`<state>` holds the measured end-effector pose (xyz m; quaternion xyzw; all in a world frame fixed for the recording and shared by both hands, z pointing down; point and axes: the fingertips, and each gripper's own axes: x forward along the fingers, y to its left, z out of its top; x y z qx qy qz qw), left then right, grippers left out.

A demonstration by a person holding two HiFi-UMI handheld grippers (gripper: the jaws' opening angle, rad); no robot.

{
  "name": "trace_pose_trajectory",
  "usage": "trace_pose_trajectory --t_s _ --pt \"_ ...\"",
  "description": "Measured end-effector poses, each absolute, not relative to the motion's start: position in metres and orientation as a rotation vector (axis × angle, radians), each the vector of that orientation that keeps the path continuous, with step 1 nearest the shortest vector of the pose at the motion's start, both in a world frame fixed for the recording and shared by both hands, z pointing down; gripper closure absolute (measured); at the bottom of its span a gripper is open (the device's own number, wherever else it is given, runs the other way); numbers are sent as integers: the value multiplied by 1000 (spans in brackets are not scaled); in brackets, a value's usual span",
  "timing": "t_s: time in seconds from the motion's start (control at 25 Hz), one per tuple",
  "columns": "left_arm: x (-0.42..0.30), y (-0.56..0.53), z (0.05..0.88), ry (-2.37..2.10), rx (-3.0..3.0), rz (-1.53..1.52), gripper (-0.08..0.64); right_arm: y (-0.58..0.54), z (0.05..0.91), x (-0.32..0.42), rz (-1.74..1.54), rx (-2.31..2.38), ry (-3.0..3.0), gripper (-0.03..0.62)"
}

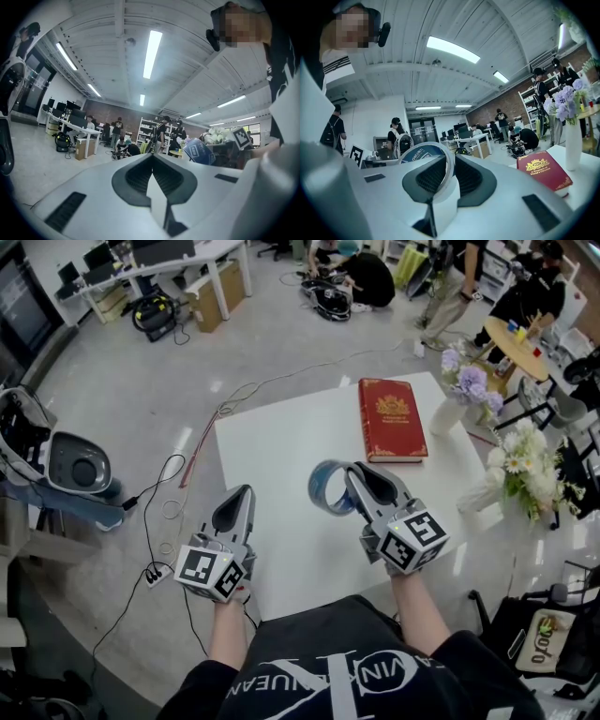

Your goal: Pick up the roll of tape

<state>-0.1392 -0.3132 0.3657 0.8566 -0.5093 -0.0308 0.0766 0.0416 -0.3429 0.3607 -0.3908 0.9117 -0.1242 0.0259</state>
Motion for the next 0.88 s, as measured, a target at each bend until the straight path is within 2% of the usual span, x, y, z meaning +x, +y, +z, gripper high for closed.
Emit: trace_pose_trajectory --t_s 0.88 --pt "-137 -312 370 -1526 2555 -84 555 -342 361 44 -399 -1203 2808 518"
